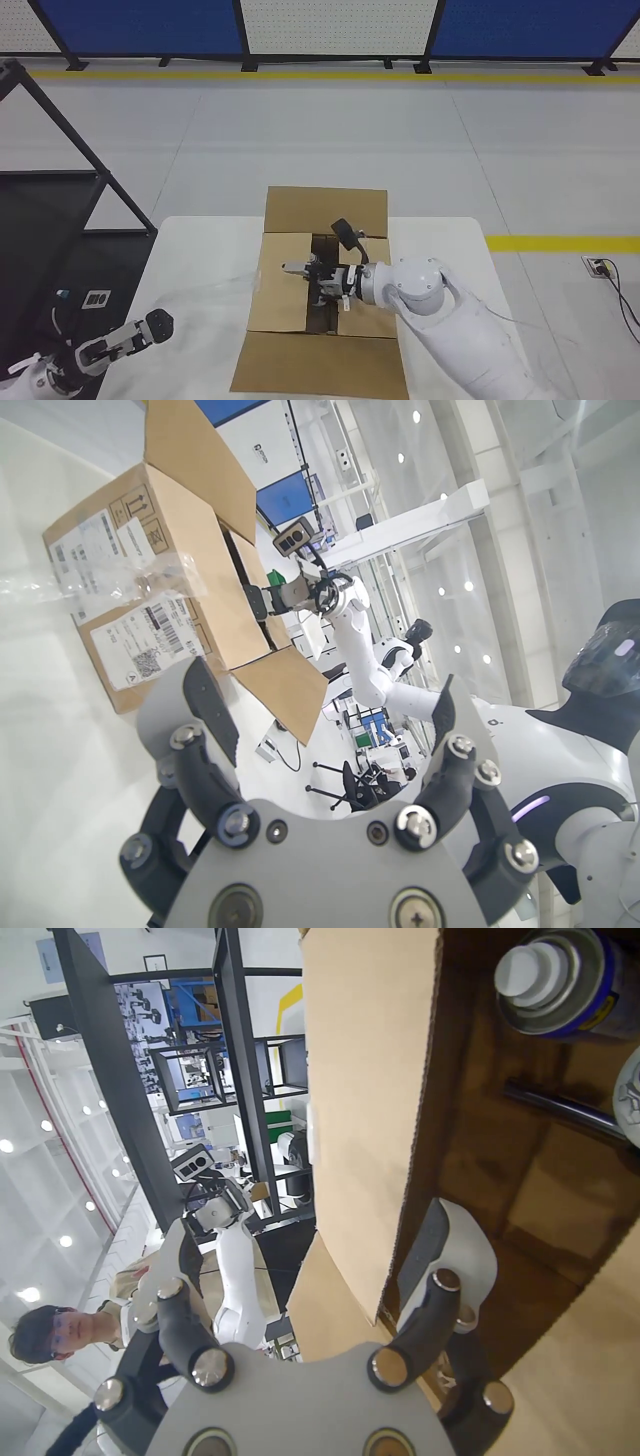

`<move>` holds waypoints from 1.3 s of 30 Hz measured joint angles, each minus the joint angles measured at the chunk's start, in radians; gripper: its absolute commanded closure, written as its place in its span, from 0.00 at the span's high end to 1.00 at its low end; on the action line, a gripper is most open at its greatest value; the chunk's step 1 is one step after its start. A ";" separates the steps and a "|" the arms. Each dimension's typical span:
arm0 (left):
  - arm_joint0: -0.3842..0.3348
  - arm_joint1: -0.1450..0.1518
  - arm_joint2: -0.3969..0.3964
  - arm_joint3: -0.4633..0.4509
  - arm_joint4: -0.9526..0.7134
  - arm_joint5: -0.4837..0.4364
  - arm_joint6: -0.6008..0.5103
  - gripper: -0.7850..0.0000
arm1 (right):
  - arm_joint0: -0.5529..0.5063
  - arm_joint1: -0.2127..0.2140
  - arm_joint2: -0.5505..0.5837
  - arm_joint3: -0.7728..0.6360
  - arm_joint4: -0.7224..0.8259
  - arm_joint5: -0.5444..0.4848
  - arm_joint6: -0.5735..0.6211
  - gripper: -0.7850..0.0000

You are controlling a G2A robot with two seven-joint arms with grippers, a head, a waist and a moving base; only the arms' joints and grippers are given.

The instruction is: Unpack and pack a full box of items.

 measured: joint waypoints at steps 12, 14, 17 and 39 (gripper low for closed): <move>-0.002 0.003 0.016 0.008 -0.015 -0.011 0.010 1.00 | 0.006 -0.033 0.000 -0.004 0.119 -0.060 -0.080 1.00; 0.000 0.003 0.017 0.011 -0.015 -0.013 0.013 1.00 | 0.005 -0.037 0.003 -0.004 0.134 -0.068 -0.094 1.00; -0.001 0.004 0.020 0.020 -0.012 -0.019 0.019 1.00 | 0.006 -0.042 0.007 -0.004 0.149 -0.075 -0.108 1.00; -0.020 0.003 0.029 0.082 0.061 -0.077 0.149 1.00 | 0.079 -0.146 -0.138 0.011 0.229 -0.054 -0.353 1.00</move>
